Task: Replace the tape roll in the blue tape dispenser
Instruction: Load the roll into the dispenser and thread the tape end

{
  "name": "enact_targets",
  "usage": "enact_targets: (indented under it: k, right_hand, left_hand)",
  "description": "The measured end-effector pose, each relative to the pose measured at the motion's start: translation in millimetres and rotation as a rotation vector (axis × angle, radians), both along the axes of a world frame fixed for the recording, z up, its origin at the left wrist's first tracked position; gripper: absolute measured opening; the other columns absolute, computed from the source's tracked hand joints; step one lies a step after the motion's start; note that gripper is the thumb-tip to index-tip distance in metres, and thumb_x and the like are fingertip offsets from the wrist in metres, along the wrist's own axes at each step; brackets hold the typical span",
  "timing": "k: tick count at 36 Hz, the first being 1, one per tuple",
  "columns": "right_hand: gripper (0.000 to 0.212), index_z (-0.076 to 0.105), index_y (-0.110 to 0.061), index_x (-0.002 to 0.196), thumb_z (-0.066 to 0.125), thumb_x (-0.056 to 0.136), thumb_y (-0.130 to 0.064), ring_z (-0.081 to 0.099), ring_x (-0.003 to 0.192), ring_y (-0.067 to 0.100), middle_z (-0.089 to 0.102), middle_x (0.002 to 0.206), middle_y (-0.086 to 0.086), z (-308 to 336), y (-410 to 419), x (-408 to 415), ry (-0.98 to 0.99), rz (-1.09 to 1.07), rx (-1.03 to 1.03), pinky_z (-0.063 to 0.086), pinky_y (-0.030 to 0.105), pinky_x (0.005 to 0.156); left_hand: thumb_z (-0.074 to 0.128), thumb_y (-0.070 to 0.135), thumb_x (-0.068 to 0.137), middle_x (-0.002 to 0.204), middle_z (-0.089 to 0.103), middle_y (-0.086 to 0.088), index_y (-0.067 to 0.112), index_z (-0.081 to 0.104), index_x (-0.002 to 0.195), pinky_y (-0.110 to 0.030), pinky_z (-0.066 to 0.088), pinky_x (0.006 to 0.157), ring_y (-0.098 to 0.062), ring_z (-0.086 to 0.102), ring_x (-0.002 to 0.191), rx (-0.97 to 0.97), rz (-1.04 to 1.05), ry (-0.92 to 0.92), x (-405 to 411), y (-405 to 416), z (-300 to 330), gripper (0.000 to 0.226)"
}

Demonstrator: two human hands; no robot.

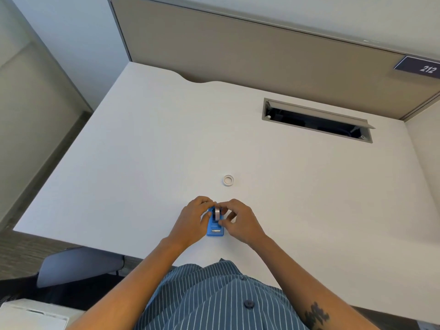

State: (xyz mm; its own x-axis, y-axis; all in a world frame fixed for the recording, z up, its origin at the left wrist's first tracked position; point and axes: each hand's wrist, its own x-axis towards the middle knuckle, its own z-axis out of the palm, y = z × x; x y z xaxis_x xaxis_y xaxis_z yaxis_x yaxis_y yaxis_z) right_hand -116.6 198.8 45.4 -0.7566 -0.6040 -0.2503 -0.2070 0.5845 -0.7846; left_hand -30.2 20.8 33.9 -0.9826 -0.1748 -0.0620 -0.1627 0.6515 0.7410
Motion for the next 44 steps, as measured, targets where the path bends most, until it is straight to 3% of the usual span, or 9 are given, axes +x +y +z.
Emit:
enact_targets:
  k: [9, 20, 44]
  right_hand:
    - [0.048, 0.073, -0.024, 0.13, 0.086, 0.086, -0.012, 0.07, 0.084, 0.023, 0.068, 0.11, -0.001, 0.6, -2.7, 2.0, 0.009, -0.017, 0.044, 0.061, 0.043, 0.087]
    - [0.04, 0.076, -0.023, 0.127, 0.084, 0.089, -0.015, 0.069, 0.082, 0.022, 0.068, 0.106, -0.001, 0.7, -7.5, 2.0, 0.018, -0.039, 0.035, 0.062, 0.044, 0.084]
    - [0.023, 0.079, -0.025, 0.12, 0.075, 0.097, -0.022, 0.071, 0.083, 0.017, 0.069, 0.104, -0.005, -3.6, -9.3, -4.2, -0.008, -0.103, 0.006, 0.063, 0.041, 0.084]
  left_hand:
    - [0.066, 0.003, 0.099, 0.135, 0.065, -0.006, 0.008, 0.066, 0.138, -0.043, 0.053, 0.111, -0.024, 0.064, 0.123, 0.02, -0.018, -0.022, 0.1, -0.5, -0.2, 0.04]
    - [0.081, 0.022, 0.091, 0.142, 0.061, -0.003, 0.012, 0.061, 0.144, -0.044, 0.049, 0.115, -0.022, 0.06, 0.129, 0.035, -0.056, -0.056, 1.3, -3.6, -1.5, 0.058]
    - [0.08, 0.027, 0.093, 0.135, 0.066, -0.004, 0.014, 0.067, 0.138, -0.042, 0.052, 0.11, -0.022, 0.063, 0.122, 0.027, -0.023, -0.067, -6.4, -0.7, 1.0, 0.049]
